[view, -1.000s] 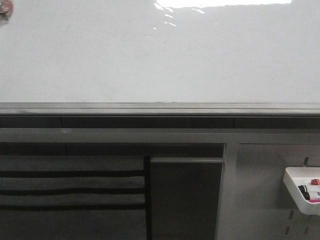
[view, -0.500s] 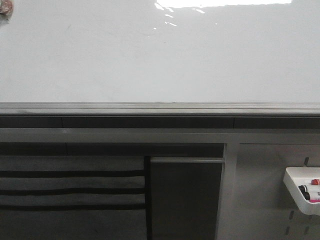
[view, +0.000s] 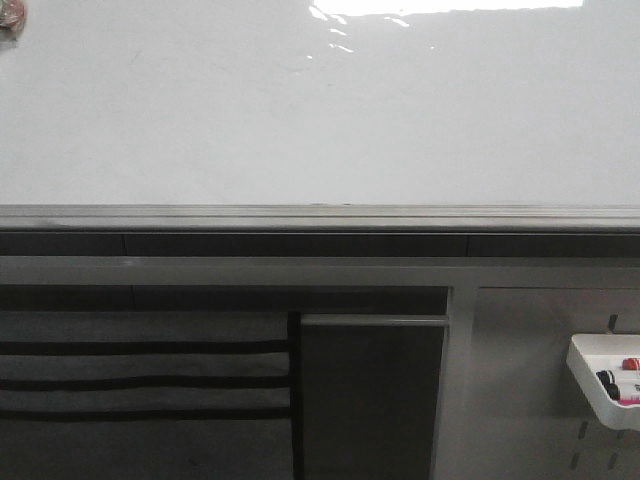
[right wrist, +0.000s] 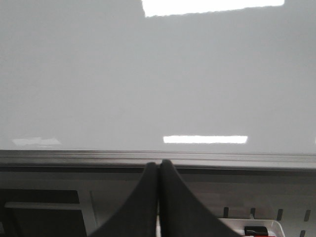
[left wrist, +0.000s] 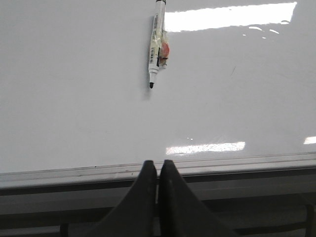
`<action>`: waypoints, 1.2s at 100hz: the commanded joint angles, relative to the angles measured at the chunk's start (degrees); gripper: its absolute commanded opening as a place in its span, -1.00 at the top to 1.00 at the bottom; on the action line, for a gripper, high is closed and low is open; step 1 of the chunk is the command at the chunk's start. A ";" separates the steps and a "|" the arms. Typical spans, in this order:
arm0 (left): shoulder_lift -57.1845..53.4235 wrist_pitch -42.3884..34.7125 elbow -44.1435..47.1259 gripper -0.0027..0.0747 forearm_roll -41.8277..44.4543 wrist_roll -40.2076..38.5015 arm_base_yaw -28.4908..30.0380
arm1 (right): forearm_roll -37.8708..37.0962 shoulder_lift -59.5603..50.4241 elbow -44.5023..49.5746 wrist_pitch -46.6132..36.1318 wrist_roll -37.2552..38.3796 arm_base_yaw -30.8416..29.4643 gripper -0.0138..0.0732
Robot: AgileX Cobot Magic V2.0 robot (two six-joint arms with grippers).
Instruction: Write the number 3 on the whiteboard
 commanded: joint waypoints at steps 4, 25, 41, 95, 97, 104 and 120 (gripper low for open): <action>-1.82 -4.16 0.20 0.98 -0.09 -0.72 -0.17 | -0.79 -1.23 1.23 -4.54 -0.47 -0.33 0.85; -1.82 -10.78 -3.11 0.98 -2.99 -0.72 -0.17 | -0.68 -1.23 -1.85 -7.20 -0.47 -0.33 0.85; -1.42 -3.78 -12.92 0.98 -4.53 -0.72 -0.17 | -0.55 -0.95 -11.46 -3.54 -0.33 -0.33 0.85; 15.58 19.03 -36.47 0.98 0.80 -0.05 -0.17 | -0.22 19.11 -40.10 26.74 -0.43 -0.33 0.85; 15.77 19.03 -36.47 0.98 0.80 -0.05 -0.17 | -0.22 19.25 -40.10 26.62 -0.43 -0.33 0.85; 15.94 19.28 -36.47 0.98 0.80 -0.05 -0.17 | -0.22 19.62 -40.10 26.62 -0.43 -0.33 0.85; 15.96 19.28 -36.47 0.98 0.80 -0.05 -0.17 | -0.22 19.83 -40.10 26.62 -0.43 -0.33 0.85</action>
